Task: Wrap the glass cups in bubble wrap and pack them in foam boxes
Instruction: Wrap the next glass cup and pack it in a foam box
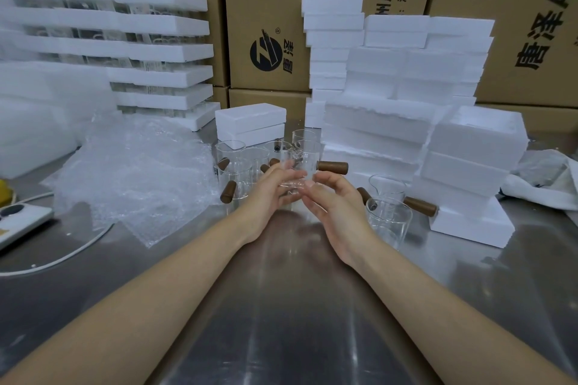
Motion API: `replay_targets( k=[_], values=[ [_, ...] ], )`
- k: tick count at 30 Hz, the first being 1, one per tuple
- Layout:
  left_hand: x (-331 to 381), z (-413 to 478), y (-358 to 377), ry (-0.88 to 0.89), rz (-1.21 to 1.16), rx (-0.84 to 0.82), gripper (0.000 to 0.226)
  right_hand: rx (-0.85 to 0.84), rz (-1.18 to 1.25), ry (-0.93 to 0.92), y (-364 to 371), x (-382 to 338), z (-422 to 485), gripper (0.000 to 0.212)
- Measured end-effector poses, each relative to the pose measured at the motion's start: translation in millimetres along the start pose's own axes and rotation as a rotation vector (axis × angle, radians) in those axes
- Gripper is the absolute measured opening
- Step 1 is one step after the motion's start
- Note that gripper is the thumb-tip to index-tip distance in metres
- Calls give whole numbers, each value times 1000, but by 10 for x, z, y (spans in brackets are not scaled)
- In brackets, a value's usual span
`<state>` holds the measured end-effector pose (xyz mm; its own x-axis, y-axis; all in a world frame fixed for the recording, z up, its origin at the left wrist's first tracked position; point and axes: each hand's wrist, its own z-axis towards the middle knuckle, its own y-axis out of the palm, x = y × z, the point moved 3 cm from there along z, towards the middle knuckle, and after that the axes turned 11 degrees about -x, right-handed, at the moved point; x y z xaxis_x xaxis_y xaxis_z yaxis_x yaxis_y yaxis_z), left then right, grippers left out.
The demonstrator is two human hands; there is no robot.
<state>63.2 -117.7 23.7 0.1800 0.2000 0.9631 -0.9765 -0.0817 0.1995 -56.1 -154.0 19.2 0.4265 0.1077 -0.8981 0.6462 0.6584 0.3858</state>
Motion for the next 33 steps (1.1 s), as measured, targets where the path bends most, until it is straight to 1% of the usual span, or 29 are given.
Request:
replay_targets(
  k=[2, 4, 6, 8, 10, 11, 13, 14, 15, 16, 17, 18, 19, 21, 22, 24, 25, 26, 28, 30, 31, 33],
  values=[
    [-14, 8, -25, -1, 4, 10, 44, -5, 9, -1, 3, 3, 3, 16],
    [-14, 1, -37, 18, 9, 22, 36, -5, 26, -13, 6, -1, 10, 18],
    [-16, -12, -29, 68, 88, 48, 31, -6, 55, -21, 7, -4, 19, 22],
    [11, -53, 1, 170, 343, 108, 39, -40, 119, -15, 24, -13, 18, 27],
    [79, -120, 67, 314, 710, 147, 52, -112, 199, -8, 59, -27, 9, 32],
    [129, -160, 118, 389, 898, 143, 57, -146, 229, -5, 73, -35, 2, 37],
    [231, -214, 192, 507, 1211, 113, 56, -185, 240, -5, 93, -44, -10, 51],
    [302, -237, 188, 557, 1288, 132, 51, -189, 219, -9, 101, -48, -14, 55],
    [396, -256, 152, 598, 1309, 200, 45, -188, 198, -12, 109, -50, -20, 58],
    [494, -277, 79, 618, 1324, 316, 38, -187, 190, -13, 119, -51, -27, 59],
    [577, -293, -34, 599, 1360, 461, 33, -189, 190, -9, 128, -48, -34, 60],
    [639, -301, -178, 531, 1414, 601, 31, -195, 185, 1, 138, -44, -38, 59],
    [675, -310, -345, 414, 1470, 711, 33, -206, 172, 15, 146, -40, -44, 58],
    [683, -352, -692, 84, 1518, 838, 35, -219, 151, 48, 153, -21, -48, 58],
    [655, -382, -839, -100, 1535, 853, 34, -222, 151, 59, 153, -11, -48, 60],
    [559, -452, -1029, -445, 1567, 806, 38, -226, 155, 72, 149, 5, -42, 62],
    [514, -474, -1084, -547, 1558, 761, 38, -230, 153, 76, 147, 10, -38, 61],
    [484, -477, -1111, -577, 1548, 727, 32, -234, 147, 78, 144, 15, -35, 60],
    [495, -464, -1104, -526, 1529, 707, 17, -232, 135, 86, 134, 24, -30, 60],
    [543, -445, -1082, -376, 1496, 762, 23, -231, 126, 91, 121, 37, -23, 60],
    [594, -443, -1053, -260, 1462, 805, 26, -229, 125, 89, 120, 37, -23, 61],
    [728, -456, -944, 40, 1398, 871, 29, -217, 131, 81, 115, 36, -14, 59]
  ],
)
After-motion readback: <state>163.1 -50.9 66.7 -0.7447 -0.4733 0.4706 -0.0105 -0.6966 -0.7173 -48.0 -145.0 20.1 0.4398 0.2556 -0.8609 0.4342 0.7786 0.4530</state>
